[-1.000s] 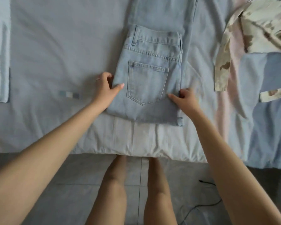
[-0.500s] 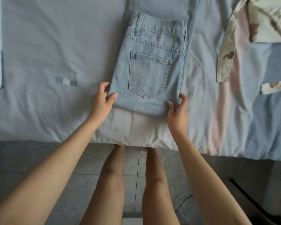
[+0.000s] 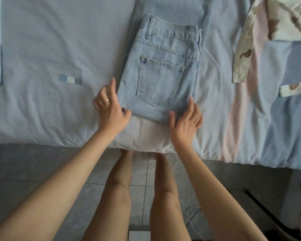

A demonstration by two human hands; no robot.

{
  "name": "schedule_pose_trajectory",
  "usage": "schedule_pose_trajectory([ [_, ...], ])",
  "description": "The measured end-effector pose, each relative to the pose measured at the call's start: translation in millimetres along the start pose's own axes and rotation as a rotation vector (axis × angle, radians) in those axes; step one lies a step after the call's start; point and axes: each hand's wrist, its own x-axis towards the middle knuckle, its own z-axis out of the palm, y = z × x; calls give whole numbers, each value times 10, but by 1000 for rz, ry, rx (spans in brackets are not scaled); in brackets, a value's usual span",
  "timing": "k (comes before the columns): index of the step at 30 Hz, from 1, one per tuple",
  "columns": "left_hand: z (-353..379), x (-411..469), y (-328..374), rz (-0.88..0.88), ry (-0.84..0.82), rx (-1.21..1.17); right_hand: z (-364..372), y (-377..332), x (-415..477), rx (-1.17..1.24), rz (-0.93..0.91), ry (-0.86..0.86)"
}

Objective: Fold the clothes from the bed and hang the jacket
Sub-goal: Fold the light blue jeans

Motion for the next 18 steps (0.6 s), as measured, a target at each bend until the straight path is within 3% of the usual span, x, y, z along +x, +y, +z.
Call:
schedule_pose_trajectory([
  [2,-25,29,12,338,-150,190,1,80,-3,-197,-410,-121],
  [4,11,127,4,515,-287,350,-9,198,98,-314,-614,-243],
  [8,115,282,-83,610,-231,525,-194,179,311,-405,-543,-381],
  [12,41,260,-8,640,-234,646,-494,-86,418,-473,-458,-668],
  [14,-177,214,183,681,-444,642,-699,-235,471,-544,-516,-850],
  [16,-448,149,342,640,-888,670,-872,-338,454,-565,-502,-1099],
  [18,-748,29,484,558,-1189,608,-1037,-388,317,-512,-382,-1397],
])
